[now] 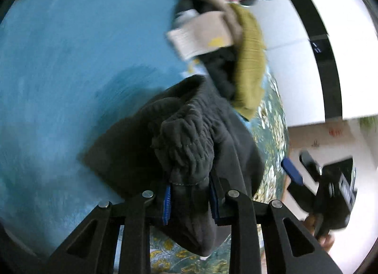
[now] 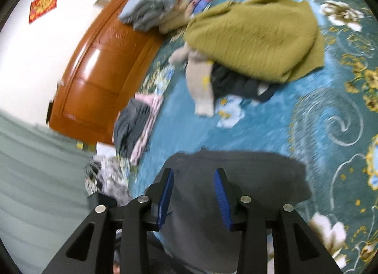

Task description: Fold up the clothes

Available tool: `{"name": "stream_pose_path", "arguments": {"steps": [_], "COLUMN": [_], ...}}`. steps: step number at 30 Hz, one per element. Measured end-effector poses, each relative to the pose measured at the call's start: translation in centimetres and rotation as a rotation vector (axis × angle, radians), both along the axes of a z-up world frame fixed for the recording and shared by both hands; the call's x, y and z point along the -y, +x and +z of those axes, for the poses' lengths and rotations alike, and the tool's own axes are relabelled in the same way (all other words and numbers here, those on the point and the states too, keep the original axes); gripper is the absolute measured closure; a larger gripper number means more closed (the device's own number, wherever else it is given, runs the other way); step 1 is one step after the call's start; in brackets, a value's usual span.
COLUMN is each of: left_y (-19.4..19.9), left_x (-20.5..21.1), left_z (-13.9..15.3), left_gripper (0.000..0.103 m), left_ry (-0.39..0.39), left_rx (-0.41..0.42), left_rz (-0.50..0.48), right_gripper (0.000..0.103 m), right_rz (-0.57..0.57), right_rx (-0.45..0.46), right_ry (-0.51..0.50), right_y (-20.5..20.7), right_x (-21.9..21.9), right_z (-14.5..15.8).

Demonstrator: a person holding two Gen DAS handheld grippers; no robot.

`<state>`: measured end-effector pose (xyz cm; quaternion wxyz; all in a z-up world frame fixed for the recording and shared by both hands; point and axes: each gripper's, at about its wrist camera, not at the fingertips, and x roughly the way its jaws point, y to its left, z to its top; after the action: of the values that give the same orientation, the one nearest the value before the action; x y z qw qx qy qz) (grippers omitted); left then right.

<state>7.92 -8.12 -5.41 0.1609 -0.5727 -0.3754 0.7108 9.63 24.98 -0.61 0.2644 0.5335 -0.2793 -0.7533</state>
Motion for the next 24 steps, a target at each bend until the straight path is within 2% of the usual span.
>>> {"name": "stream_pose_path", "arguments": {"steps": [5,8,12,15,18,21,24], "left_y": [-0.2,-0.4,-0.6,-0.8,-0.8,-0.6,-0.2], "left_x": [1.0,1.2,0.5,0.1,0.2,0.8,1.9], "left_z": [-1.8,-2.4,-2.8,-2.9,-2.3,-0.6,2.8], "left_gripper": [0.071,0.067,0.065,0.062,0.061,0.061,0.061], "left_ry": [0.024,0.037,0.014,0.004,0.012,0.019,-0.037], "left_rx": [0.066,0.085,0.094,0.108,0.109,0.069,-0.037], "left_rz": [0.031,0.028,-0.002,-0.016,-0.024,-0.022,-0.026], "right_gripper": [0.063,0.064,0.065,0.065,0.065,0.065,0.065], "right_rz": [0.052,0.029,0.008,-0.015,-0.02,-0.014,-0.018], "right_rx": [0.069,0.117,0.197,0.236,0.24,0.235,0.209], "right_ry": [0.091,0.137,0.193,0.183,0.172,0.172,0.177], "right_y": [0.3,-0.1,-0.9,-1.5,-1.8,-1.8,-1.4], "right_x": [2.2,2.1,2.0,1.7,1.5,1.3,0.8], "right_z": [-2.6,-4.8,-8.2,-10.3,-10.7,-10.1,-8.2]}}
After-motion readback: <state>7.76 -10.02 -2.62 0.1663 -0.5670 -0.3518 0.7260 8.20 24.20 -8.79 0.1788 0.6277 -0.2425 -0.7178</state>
